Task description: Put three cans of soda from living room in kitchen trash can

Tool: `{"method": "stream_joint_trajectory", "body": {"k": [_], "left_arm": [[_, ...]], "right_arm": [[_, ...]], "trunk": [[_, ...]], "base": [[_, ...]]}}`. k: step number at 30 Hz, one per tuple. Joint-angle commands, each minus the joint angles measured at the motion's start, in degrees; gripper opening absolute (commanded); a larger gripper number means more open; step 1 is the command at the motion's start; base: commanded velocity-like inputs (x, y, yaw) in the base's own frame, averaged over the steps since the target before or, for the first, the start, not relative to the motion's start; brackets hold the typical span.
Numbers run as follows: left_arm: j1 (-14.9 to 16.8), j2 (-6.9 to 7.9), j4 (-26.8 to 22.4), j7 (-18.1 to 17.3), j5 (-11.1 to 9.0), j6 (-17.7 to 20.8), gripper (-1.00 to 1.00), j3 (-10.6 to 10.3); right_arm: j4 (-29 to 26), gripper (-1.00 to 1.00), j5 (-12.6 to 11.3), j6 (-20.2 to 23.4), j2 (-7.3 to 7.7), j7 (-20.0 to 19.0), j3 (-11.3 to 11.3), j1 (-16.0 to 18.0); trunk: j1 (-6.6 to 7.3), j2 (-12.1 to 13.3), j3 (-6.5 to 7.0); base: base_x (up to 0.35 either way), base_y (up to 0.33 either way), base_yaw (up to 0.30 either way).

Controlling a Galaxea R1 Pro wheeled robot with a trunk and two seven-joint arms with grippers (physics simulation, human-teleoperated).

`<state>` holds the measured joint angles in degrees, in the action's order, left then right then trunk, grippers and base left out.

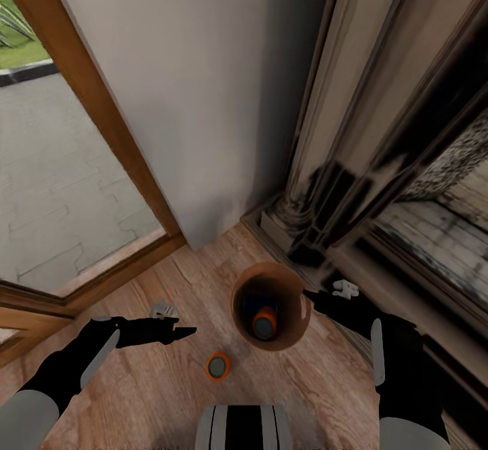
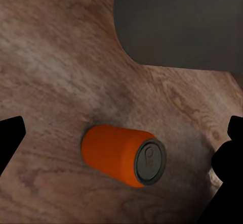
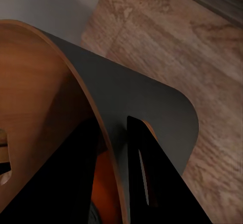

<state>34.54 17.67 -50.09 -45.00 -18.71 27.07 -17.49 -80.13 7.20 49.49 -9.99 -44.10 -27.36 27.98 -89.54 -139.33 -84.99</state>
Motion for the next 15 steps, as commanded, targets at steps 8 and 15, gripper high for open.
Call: {"method": "stream_joint_trajectory", "body": {"k": [8, 15], "left_arm": [[0.0, 0.0, 0.0, 0.0, 0.0, 0.0, 1.0, 0.0], [0.0, -0.07, 0.0, 0.1, 0.1, 0.0, 1.0, 0.0]], "right_arm": [[0.0, -1.0, -1.5, 0.8, -0.01, -0.1, 0.0, 0.0], [0.0, -1.0, -1.5, 0.9, -0.01, -0.1, 0.0, 0.1]], "trunk": [[0.01, 0.0, -0.73], [0.01, 0.0, -0.97]], "base": [[0.0, 0.0, 0.0], [0.0, 0.0, 0.0]]}}
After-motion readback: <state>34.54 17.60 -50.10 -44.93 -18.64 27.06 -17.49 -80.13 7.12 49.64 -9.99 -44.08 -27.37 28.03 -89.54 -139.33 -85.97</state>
